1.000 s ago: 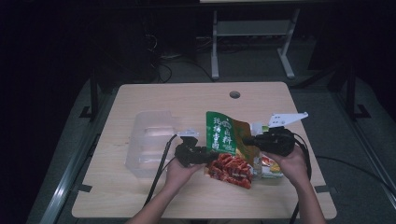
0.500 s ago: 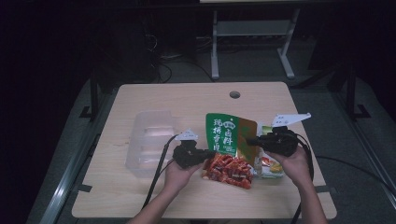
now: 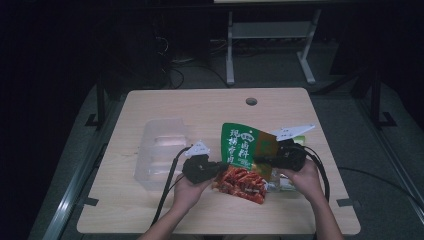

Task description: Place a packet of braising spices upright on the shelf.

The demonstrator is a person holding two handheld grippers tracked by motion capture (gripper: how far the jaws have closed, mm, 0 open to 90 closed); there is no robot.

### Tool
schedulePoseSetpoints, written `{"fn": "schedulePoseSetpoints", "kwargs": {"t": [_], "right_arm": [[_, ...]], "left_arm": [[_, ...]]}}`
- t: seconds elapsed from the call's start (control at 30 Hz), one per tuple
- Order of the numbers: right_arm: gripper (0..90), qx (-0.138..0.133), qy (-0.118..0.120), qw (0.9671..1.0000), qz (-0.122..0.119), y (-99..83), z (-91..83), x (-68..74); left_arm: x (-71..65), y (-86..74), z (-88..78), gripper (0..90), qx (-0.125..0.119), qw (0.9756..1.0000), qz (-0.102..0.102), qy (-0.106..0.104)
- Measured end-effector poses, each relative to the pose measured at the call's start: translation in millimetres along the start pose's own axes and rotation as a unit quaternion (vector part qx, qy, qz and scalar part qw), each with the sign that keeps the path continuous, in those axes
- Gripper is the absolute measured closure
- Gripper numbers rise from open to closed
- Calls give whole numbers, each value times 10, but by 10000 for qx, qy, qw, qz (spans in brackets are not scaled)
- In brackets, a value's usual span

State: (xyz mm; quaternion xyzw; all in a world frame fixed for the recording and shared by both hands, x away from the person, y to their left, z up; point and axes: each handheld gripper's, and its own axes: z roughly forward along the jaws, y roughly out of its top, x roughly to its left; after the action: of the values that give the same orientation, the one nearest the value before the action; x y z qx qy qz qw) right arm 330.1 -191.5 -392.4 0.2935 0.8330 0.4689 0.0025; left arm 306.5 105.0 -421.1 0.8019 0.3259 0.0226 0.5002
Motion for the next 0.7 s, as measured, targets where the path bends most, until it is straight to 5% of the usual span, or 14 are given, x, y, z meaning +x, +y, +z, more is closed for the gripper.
{"fn": "schedulePoseSetpoints", "kwargs": {"t": [0.17, 0.33, 0.4, 0.57, 0.7], "right_arm": [[894, -181, 357, 9992, -38, 27, -27, 51], [897, -292, 579, 9977, -215, 99, -59, 196], [897, -331, 600, 9973, -250, 133, -65, 252], [898, -420, 443, 9974, -390, 247, -127, 392], [899, -521, 284, 9974, -421, 319, -212, 436]], "left_arm": [[-42, -66, -100, 776, 6, 10000, -24, -27], [-188, -98, -278, 575, -35, 9993, 343, 164], [-236, -106, -357, 473, -113, 9986, 468, 197], [-295, -127, -468, 417, -150, 9973, 654, 315], [-301, -195, -494, 399, -98, 9980, 586, 221]]}}
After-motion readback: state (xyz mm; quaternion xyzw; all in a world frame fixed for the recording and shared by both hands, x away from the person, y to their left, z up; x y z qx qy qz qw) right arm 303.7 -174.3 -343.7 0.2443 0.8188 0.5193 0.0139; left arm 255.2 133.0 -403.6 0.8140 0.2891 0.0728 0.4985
